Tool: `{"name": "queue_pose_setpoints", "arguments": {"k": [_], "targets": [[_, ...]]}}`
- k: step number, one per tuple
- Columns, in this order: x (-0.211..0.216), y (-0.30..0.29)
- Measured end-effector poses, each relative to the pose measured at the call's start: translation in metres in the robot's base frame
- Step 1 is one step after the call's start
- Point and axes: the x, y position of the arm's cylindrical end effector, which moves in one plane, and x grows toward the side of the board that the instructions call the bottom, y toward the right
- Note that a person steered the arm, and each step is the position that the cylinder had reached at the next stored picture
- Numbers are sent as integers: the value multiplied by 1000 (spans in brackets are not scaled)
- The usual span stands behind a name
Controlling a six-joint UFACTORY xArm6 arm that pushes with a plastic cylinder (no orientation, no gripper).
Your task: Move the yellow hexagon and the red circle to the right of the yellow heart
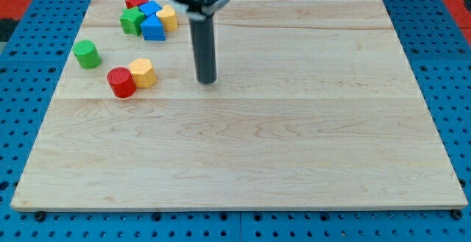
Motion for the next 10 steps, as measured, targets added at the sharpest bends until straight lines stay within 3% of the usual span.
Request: {"name": "queue_pose_setpoints", "arguments": {"k": [1,2,3,4,6,10], "targets": [[36,-51],[41,-111],[40,-151],[10,-159],[-8,-99],[-91,-5]]}}
